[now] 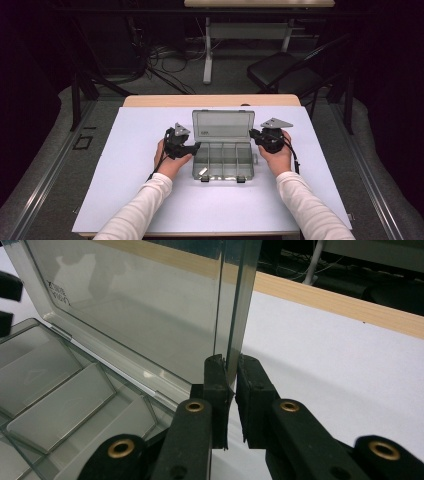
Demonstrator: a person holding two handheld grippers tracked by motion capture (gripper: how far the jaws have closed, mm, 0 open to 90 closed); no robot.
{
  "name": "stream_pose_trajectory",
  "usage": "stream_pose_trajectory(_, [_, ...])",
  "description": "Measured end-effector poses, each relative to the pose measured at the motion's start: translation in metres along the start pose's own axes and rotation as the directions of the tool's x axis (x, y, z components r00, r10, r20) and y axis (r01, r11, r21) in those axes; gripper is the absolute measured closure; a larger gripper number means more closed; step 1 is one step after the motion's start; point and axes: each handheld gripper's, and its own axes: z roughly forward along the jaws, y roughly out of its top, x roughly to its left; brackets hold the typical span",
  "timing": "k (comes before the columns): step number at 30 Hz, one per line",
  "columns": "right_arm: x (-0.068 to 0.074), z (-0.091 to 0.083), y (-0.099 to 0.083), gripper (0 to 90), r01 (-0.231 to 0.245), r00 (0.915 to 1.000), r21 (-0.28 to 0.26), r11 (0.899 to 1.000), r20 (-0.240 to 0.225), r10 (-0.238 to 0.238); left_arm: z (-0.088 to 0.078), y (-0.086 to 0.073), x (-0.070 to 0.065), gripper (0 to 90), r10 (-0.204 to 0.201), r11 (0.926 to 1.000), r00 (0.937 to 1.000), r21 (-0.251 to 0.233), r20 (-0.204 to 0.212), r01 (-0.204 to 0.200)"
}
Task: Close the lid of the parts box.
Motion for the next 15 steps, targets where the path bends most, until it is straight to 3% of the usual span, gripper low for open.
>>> stream_pose_trajectory(6, [0.0, 0.0, -0.001, 84.3, -0.002, 1.0, -0.004, 1.0, 0.001, 0.002, -0.014, 0.019, 0.008, 38.3, 0.006, 0.9993, 0.9999, -0.038, 0.014, -0.005])
stream_pose_trajectory(10, [0.0, 0.0, -0.001, 84.3, -0.007, 1.0, -0.006, 1.0, 0.0, 0.007, -0.022, 0.035, 0.013, 38.4, 0.031, 0.9978, 0.9995, -0.06, 0.011, -0.03])
stream_pose_trajectory(15, [0.0, 0.001, -0.001, 84.3, -0.008, 1.0, -0.007, 1.0, 0.001, 0.008, -0.029, 0.052, 0.022, 41.6, 0.022, 0.9978, 0.9997, -0.063, 0.009, -0.021])
